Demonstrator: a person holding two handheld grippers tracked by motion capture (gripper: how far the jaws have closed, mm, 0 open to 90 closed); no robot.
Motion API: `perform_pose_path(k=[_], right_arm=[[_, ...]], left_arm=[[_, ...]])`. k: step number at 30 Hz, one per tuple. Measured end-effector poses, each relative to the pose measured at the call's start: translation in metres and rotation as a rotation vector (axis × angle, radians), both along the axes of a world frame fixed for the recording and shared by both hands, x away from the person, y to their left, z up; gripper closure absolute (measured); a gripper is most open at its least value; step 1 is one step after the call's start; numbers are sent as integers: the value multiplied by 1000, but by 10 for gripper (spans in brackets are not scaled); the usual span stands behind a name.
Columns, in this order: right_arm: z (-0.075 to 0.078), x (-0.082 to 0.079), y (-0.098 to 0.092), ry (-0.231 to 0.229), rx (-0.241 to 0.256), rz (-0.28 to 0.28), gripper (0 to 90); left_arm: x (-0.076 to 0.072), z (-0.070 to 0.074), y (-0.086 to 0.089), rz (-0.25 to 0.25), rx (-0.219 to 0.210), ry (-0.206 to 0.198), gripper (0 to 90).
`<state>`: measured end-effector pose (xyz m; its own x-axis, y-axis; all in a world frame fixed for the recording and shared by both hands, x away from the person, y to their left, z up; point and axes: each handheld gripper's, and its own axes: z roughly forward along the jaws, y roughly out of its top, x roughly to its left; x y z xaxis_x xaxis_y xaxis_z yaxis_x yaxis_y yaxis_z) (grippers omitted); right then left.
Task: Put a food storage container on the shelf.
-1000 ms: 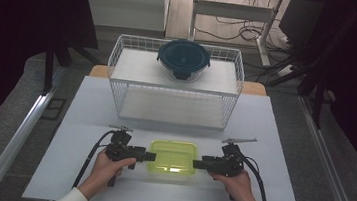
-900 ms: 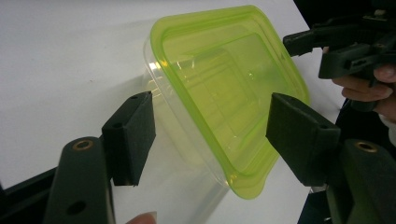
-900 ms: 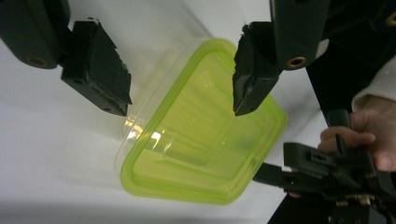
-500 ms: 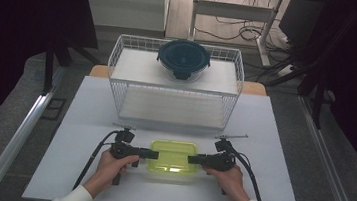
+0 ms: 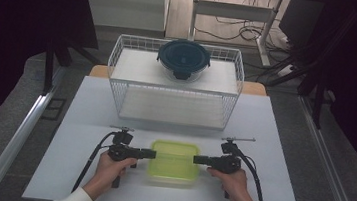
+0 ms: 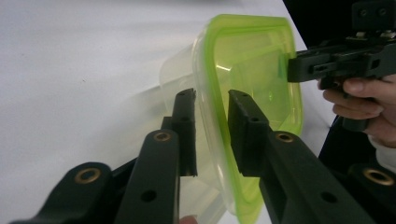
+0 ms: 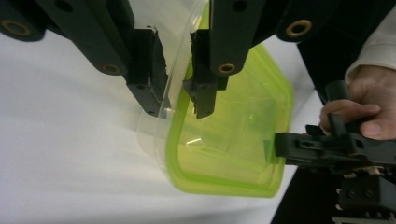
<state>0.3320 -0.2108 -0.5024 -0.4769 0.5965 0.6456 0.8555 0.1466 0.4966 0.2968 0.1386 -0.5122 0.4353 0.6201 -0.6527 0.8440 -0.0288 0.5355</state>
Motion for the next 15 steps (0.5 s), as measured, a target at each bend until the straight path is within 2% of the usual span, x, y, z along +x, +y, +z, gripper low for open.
perform_pose_path(k=[6, 10, 15], right_arm=[[8, -6, -4, -45, -1, 5, 790], [12, -9, -4, -66, -4, 21, 790], [20, -12, -2, -117, -24, 41, 789]], left_arm=[[-5, 7, 1, -10, -22, -24, 786], [-9, 13, 1, -12, -16, -46, 788], [-13, 21, 2, -18, -1, -80, 790]])
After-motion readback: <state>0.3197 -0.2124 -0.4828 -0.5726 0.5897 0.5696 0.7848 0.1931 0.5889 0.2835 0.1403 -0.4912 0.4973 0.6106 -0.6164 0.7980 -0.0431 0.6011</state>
